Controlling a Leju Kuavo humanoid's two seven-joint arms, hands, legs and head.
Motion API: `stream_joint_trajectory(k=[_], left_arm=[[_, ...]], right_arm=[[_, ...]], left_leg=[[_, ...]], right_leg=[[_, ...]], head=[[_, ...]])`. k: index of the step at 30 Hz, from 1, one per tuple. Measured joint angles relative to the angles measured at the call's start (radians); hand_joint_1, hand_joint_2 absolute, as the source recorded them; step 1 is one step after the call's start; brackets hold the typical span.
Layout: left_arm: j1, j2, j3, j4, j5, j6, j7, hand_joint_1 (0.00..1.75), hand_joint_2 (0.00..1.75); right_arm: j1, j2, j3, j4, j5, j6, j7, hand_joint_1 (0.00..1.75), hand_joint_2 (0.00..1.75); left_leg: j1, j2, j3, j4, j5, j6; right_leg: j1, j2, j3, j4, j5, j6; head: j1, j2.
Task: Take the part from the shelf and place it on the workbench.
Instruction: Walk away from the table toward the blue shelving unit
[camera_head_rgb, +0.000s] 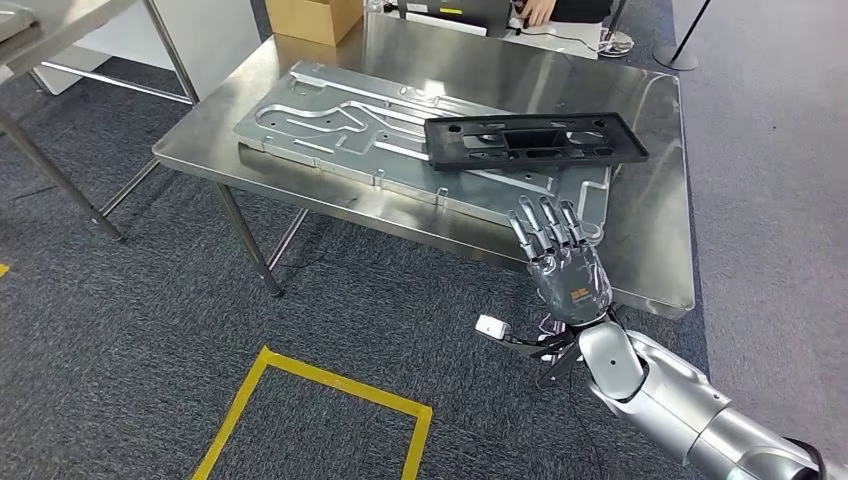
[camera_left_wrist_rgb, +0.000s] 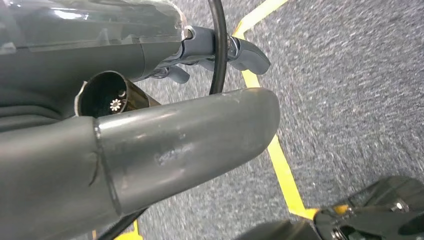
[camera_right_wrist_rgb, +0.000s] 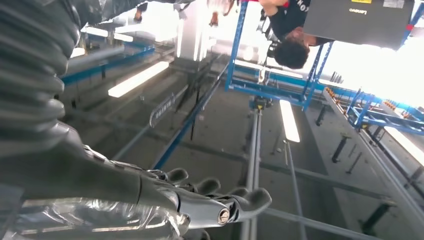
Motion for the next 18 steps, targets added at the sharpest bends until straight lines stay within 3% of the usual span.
stream_joint_trajectory(k=[1,2,3,4,6,8,10,11,13,15,16,17,18], left_arm=[[0.001,0.000,0.000,0.000,0.000,0.000,0.000,0.00,0.00],[0.002,0.000,0.000,0.000,0.000,0.000,0.000,0.00,0.00],[0.003,0.000,0.000,0.000,0.000,0.000,0.000,0.00,0.00],[0.003,0.000,0.000,0.000,0.000,0.000,0.001,0.00,0.00],[0.001,-0.002,0.000,0.000,0.000,0.001,0.002,0.00,0.00],[-0.001,-0.005,0.000,0.000,0.000,0.002,0.005,0.00,0.00],[-0.002,-0.008,0.000,0.001,0.000,0.003,0.007,0.00,0.00],[-0.001,-0.009,0.000,0.001,0.000,0.003,0.008,0.00,0.00],[0.001,-0.009,0.001,0.001,0.000,0.004,0.009,0.00,0.00],[-0.002,-0.009,0.001,0.001,0.001,0.005,0.010,0.00,0.00],[-0.004,-0.009,0.002,0.001,0.001,0.005,0.010,0.00,0.00],[-0.004,-0.009,0.002,0.001,0.002,0.005,0.011,0.00,0.00],[-0.003,-0.009,0.002,0.001,0.002,0.005,0.011,0.00,0.00]], right_arm=[[0.003,0.000,0.000,0.002,0.000,0.000,-0.004,0.00,1.75],[0.005,0.000,0.000,0.003,0.000,0.000,-0.009,0.00,1.75],[0.006,0.000,0.000,0.004,0.000,0.000,-0.012,0.00,1.75],[0.007,0.000,0.000,0.005,0.000,0.000,-0.015,0.00,1.75],[0.005,0.000,-0.002,0.006,0.000,0.000,-0.019,0.00,1.75],[0.003,-0.002,-0.004,0.007,0.000,0.000,-0.023,0.00,1.75],[0.001,-0.002,-0.004,0.009,0.000,0.000,-0.029,0.00,1.75],[-0.001,0.000,-0.004,0.009,0.000,0.000,-0.031,0.00,1.75],[-0.002,0.005,-0.004,0.010,0.000,0.000,-0.035,0.00,1.75],[-0.001,0.008,-0.004,0.013,0.000,0.000,-0.038,0.00,1.75],[0.001,0.008,-0.004,0.014,0.000,0.000,-0.038,0.00,1.75],[0.002,0.010,-0.004,0.016,0.000,0.000,-0.039,0.00,1.75],[0.002,0.011,-0.004,0.018,0.000,0.000,-0.039,0.00,1.75]], left_leg=[[0.000,-0.012,-0.002,0.000,0.001,0.000],[0.000,-0.024,-0.003,0.000,0.003,-0.001],[0.000,-0.037,-0.003,0.000,0.005,-0.002],[0.000,-0.050,-0.003,0.000,0.006,-0.004],[0.003,-0.074,-0.004,-0.001,0.011,-0.010],[0.011,-0.096,-0.012,-0.003,0.018,-0.022],[0.015,-0.118,-0.017,-0.012,0.029,-0.038],[0.014,-0.116,-0.018,-0.014,0.029,-0.043],[0.008,-0.074,-0.037,0.026,-0.002,-0.049],[0.009,-0.022,-0.092,0.143,-0.067,-0.054],[0.011,-0.012,-0.119,0.202,-0.091,-0.059],[0.013,-0.008,-0.134,0.235,-0.099,-0.064],[0.015,-0.004,-0.129,0.231,-0.088,-0.070]], right_leg=[[-0.003,0.003,-0.026,0.057,-0.020,0.002],[-0.005,0.004,-0.037,0.080,-0.018,0.003],[-0.006,0.006,-0.029,0.064,0.003,0.002],[-0.007,0.011,-0.003,0.009,0.040,-0.002],[-0.006,0.052,0.065,-0.132,0.104,-0.017],[-0.001,0.086,0.095,-0.202,0.121,-0.033],[0.003,0.074,0.100,-0.221,0.126,-0.042],[0.002,0.060,0.108,-0.237,0.133,-0.046],[-0.004,0.032,0.124,-0.271,0.151,-0.053],[-0.005,0.003,0.128,-0.280,0.156,-0.057],[-0.005,-0.012,0.126,-0.278,0.155,-0.057],[-0.006,-0.027,0.123,-0.274,0.153,-0.055],[-0.007,-0.039,0.120,-0.268,0.150,-0.051]], head=[[0.000,0.000],[0.000,0.000],[0.000,0.000],[0.000,0.000],[-0.001,0.000],[0.000,0.000],[0.002,0.000],[0.002,0.000],[0.000,0.000],[-0.001,0.000],[-0.001,0.000],[-0.001,0.000],[-0.001,0.000]])
